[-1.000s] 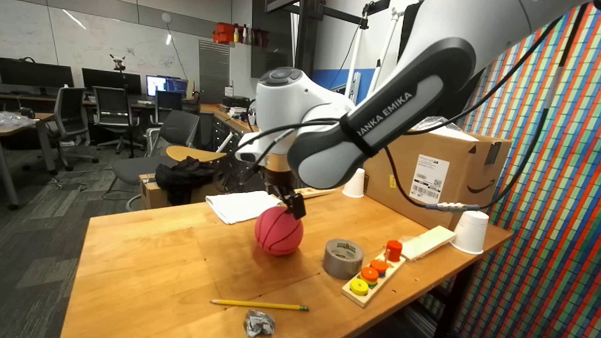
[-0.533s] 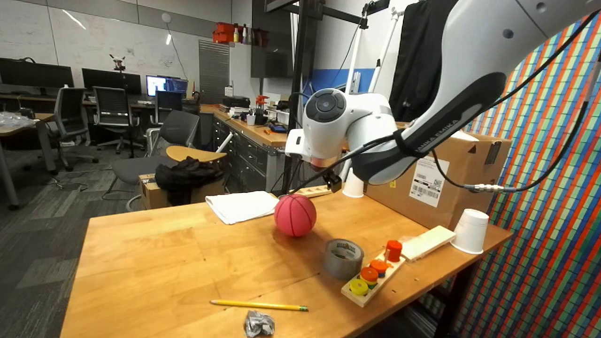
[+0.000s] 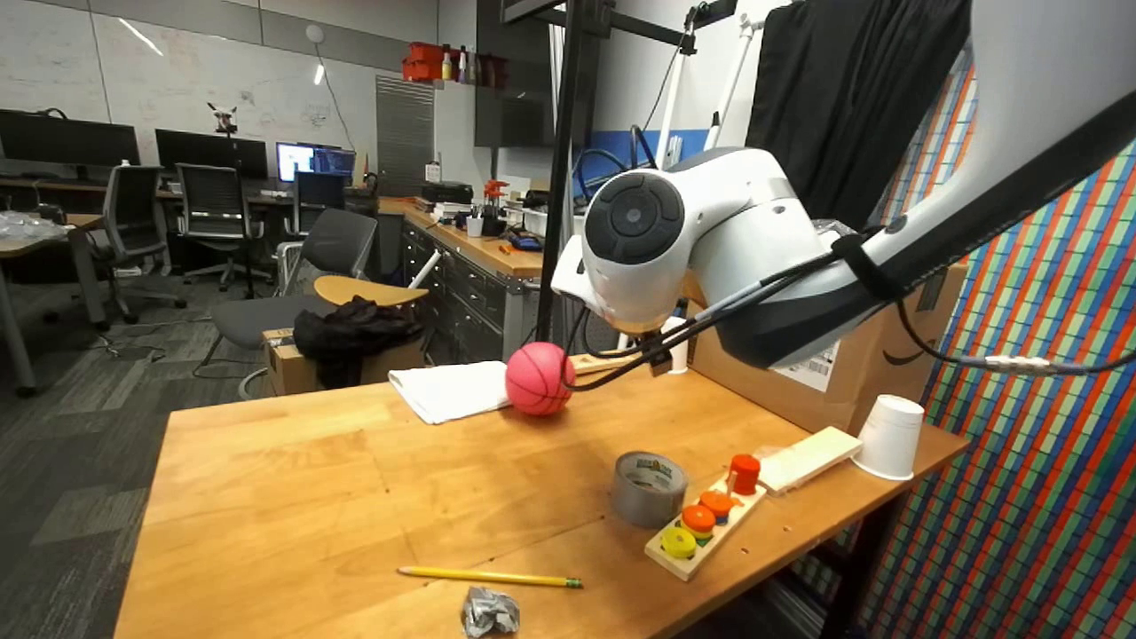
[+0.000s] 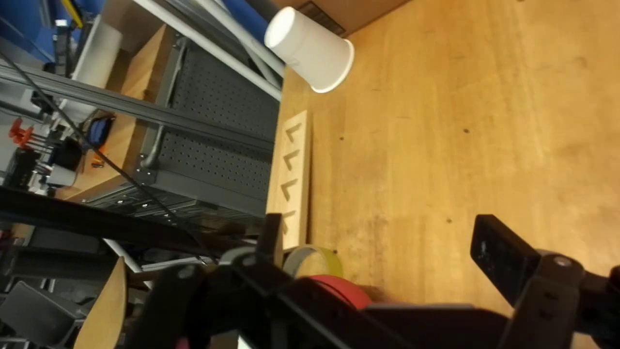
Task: Push the ball on the table to the right.
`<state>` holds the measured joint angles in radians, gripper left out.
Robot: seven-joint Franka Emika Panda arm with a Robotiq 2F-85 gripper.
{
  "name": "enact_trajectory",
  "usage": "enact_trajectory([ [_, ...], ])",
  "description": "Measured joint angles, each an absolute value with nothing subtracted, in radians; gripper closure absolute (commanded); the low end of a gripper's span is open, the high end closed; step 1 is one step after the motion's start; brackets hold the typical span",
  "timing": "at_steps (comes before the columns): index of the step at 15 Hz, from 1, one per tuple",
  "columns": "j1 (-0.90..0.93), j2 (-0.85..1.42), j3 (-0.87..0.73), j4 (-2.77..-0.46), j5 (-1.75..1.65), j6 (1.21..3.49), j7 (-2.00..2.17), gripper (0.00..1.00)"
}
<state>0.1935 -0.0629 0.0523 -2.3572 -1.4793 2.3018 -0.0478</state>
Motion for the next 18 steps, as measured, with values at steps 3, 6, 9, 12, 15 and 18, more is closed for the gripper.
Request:
enact_trajectory([
  [3, 0.211, -0.161, 0.112, -2.447, -1.247, 2.313, -0.05, 0.0],
  [6, 0.245, -0.239, 0.144, -2.505, -1.077, 2.36, -0.057, 0.0],
  [9, 0.278, -0.285, 0.157, -2.53, -0.931, 2.4, -0.09, 0.0],
  [12, 0.309, -0.292, 0.164, -2.525, -0.769, 2.439, -0.159, 0.0],
  [15, 0.333, -0.283, 0.19, -2.505, -0.648, 2.46, -0.217, 0.0],
  [18, 0.345, -0.248, 0.225, -2.459, -0.568, 2.464, -0.272, 0.0],
])
